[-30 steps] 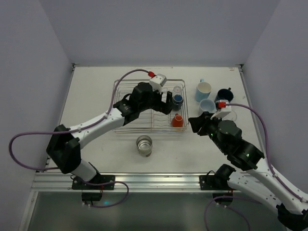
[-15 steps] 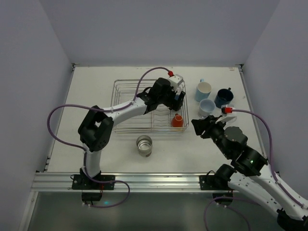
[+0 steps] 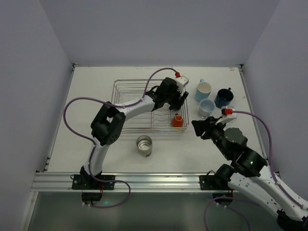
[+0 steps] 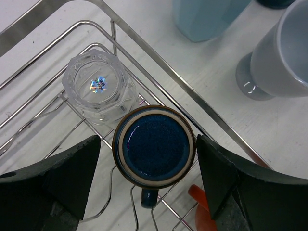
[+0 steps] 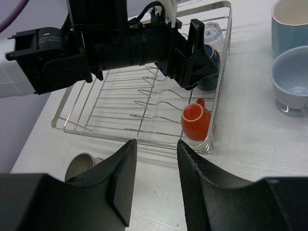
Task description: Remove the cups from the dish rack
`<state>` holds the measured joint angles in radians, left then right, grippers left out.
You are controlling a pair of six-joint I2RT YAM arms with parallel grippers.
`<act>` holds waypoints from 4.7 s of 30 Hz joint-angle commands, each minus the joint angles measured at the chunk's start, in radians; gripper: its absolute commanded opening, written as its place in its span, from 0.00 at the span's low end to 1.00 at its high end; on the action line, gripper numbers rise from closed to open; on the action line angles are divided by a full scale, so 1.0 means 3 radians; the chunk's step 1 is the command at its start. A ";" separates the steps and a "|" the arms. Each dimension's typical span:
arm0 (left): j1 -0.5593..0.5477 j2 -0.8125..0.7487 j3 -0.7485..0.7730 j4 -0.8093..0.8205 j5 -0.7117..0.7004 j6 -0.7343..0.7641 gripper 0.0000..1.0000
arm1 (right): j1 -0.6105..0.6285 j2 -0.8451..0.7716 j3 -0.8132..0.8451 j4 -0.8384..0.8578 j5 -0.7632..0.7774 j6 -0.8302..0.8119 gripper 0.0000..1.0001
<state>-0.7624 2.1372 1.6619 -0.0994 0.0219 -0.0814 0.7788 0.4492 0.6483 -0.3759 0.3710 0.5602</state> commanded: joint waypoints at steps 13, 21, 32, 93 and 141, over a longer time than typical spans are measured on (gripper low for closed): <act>-0.0020 0.0071 0.0203 -0.0027 -0.0058 0.0169 0.30 | -0.0004 0.0037 0.0058 0.0169 0.0001 0.0035 0.46; -0.0020 -0.0726 -0.0191 0.0213 -0.0032 -0.0030 0.15 | -0.0009 0.0200 0.0033 0.0511 -0.0402 0.0121 0.68; -0.0010 -0.1820 -0.0825 0.0663 0.0203 -0.0734 0.12 | -0.0004 0.0185 -0.0295 0.1739 -0.0965 0.0193 0.68; 0.0087 -0.4096 -0.2744 0.0721 0.0373 -0.1668 1.00 | -0.0024 0.0778 -0.0172 0.1680 -0.2014 0.0347 0.00; 0.0087 -0.4926 -0.2758 -0.0661 -0.1096 -0.0541 1.00 | 0.1403 0.3249 0.1142 -0.0516 -0.0337 0.0306 0.50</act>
<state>-0.7376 0.6422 0.8207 -0.3214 -0.3351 -0.2428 1.1915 1.5089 0.9833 -0.5613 0.2428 0.6338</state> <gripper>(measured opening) 0.998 0.486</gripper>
